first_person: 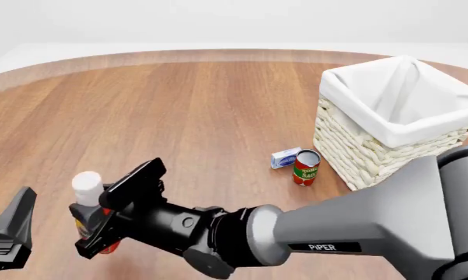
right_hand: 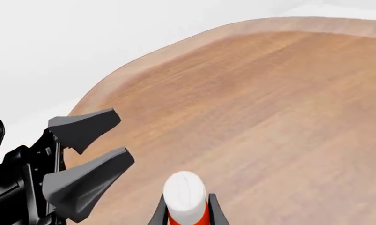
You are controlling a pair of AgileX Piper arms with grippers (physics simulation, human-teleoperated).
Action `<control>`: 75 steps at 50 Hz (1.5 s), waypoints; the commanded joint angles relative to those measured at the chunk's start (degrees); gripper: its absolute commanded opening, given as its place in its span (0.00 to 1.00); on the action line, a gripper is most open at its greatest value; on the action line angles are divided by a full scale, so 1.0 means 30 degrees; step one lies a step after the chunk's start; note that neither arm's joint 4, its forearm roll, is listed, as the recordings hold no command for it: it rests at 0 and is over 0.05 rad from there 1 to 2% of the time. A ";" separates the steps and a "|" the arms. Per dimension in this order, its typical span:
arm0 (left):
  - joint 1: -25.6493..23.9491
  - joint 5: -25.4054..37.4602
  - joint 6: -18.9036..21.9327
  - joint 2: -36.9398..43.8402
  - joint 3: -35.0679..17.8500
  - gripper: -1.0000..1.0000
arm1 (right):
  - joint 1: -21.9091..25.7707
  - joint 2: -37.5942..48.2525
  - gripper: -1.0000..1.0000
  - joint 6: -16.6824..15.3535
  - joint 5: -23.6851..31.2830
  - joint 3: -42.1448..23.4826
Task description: Pick up the ketchup, and put it in the basket.
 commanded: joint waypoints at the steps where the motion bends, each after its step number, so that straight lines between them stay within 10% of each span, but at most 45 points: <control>1: -0.0001 0.0000 0.0003 -0.0002 0.0000 1.00 | -0.1895 -0.0994 0.00 0.0625 -0.0304 -0.0066; 75: 0.0001 0.0000 0.0003 -0.0001 0.0000 1.00 | -1.5214 -0.9452 0.00 0.3403 -0.4643 0.4324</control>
